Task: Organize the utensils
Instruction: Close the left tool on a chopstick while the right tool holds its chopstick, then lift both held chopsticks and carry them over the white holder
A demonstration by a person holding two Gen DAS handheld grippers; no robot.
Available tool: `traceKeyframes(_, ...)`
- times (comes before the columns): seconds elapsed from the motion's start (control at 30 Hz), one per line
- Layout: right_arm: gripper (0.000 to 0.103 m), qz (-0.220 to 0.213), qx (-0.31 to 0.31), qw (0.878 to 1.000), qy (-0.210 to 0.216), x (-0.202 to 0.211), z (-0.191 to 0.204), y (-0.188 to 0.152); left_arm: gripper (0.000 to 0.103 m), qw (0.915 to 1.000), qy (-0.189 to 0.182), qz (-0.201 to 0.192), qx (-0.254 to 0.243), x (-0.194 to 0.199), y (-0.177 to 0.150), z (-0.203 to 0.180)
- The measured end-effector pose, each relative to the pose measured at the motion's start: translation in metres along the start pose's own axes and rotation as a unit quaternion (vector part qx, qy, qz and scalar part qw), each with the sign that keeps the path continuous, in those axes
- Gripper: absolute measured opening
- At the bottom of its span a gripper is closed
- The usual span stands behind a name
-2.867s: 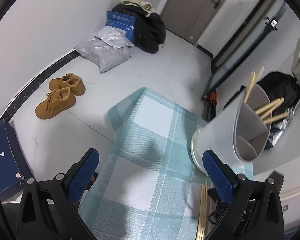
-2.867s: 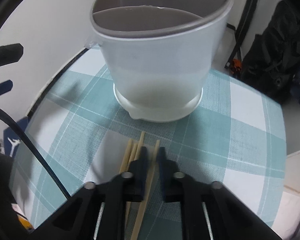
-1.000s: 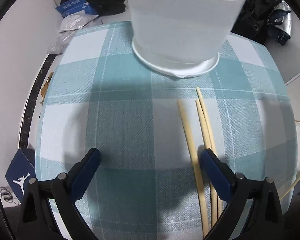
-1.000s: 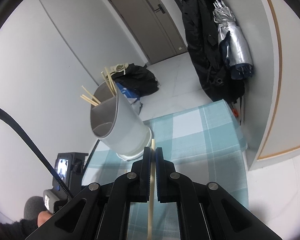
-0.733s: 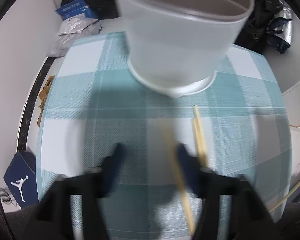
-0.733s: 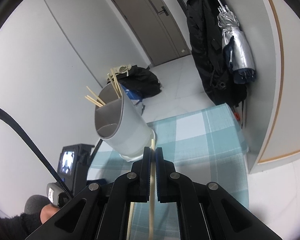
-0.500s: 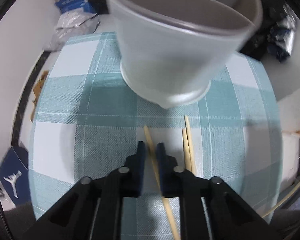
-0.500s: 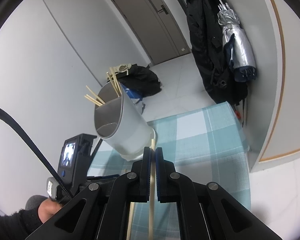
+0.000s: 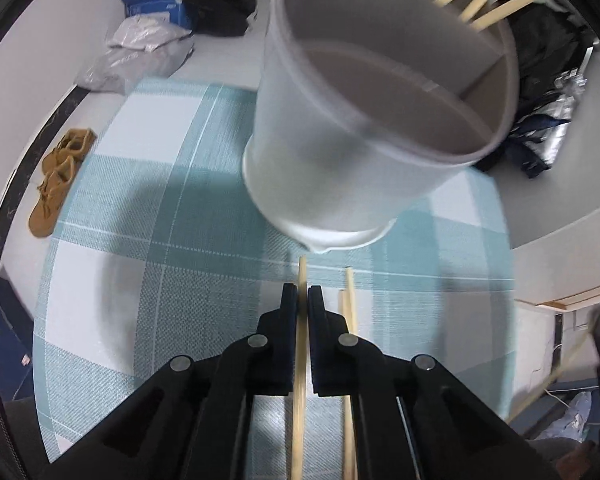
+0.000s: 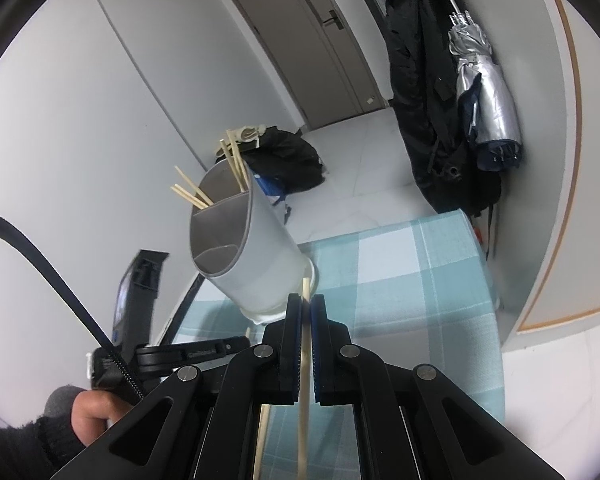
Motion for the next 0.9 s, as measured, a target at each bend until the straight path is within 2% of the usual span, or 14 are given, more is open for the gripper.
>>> traceKeyframes(0.23, 0.004, -0.012, 0.018, 1.000, 0.005, 0.003, 0.016, -0.002, 0.002, 0.9960, -0.029, -0.075, -0.037, 0.045, -0.002, -0.024)
traceKeyframes(0.43, 0.003, -0.030, 0.035, 0.999, 0.012, 0.009, 0.029, -0.004, 0.002, 0.9832, -0.051, -0.161, -0.069, 0.083, -0.005, -0.029)
traceKeyframes(0.53, 0.003, -0.030, 0.043, 0.999, 0.004, 0.011, 0.031, -0.006, 0.002, 0.9813, -0.061, -0.173, -0.058, 0.093, -0.008, -0.025)
traceKeyframes(0.67, 0.003, -0.042, 0.049, 0.998, -0.001, 0.016, 0.035, -0.006, 0.002, 0.9759, -0.054, -0.201, -0.065, 0.105, -0.007, -0.021)
traceKeyframes(0.9, 0.003, -0.056, 0.079, 0.995, -0.017, 0.025, 0.052, -0.004, 0.002, 0.9732, -0.059, -0.213, -0.062, 0.122, -0.011, -0.020)
Point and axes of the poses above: each gripper's, at about its wrist camera, not at the fingertips, and x roughly against the way its jaws point, z to its left, y to its top, the point moved 5 cm from there along -x, roughly the way its jaws point, and after that the axes turned 11 degrees about -z, right-handed, at the moved point
